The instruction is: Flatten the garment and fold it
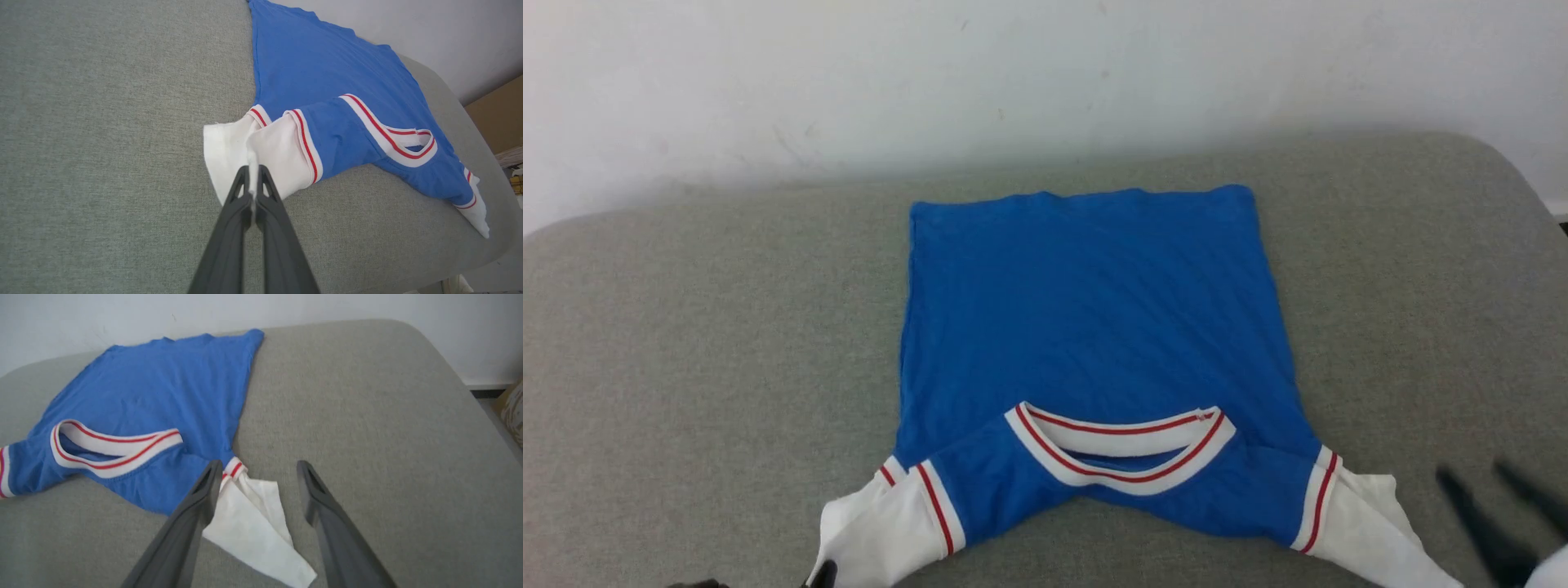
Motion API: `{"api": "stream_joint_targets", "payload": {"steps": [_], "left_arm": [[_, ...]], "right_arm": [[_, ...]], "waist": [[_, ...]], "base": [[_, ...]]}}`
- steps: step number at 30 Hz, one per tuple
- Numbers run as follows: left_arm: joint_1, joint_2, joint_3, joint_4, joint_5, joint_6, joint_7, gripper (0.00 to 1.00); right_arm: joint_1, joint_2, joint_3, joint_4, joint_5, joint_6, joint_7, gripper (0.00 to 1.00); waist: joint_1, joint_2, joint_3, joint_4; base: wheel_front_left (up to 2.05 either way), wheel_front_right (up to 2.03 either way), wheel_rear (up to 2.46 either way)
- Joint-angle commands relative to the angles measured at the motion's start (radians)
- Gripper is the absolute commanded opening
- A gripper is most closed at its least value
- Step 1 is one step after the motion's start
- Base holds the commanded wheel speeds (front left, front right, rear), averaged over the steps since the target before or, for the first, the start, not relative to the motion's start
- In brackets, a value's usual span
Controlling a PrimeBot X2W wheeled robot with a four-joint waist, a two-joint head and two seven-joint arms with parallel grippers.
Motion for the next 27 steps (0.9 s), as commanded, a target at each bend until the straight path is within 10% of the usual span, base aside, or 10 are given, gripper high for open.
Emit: {"api": "stream_joint_targets", "payload": {"steps": [1,8,27], "left_arm": [[-0.022,0.003,-0.002,-0.017,0.01,0.001,0.0,0.0],[-0.091,0.009,-0.028,-0.089,0.042,0.009,0.022,0.0],[-0.302,-0.029,-0.153,-0.179,0.123,-0.014,0.036,0.0]], "right_arm": [[-0.075,-0.016,-0.013,-0.033,0.013,-0.002,0.003,1.0],[-0.501,-0.093,-0.055,-0.058,-0.04,-0.002,0.039,1.0],[-1.187,-0.013,-0.033,0.552,-0.312,-0.002,0.215,1.0]], "waist": [[0.0,-0.0002,0.025,0.003],[0.0,-0.0002,0.122,0.028],[0.0,-0.0002,0.432,0.229]], "base": [[0.0,0.0,0.0],[0.0,0.0,0.0],[0.0,0.0,0.0]]}}
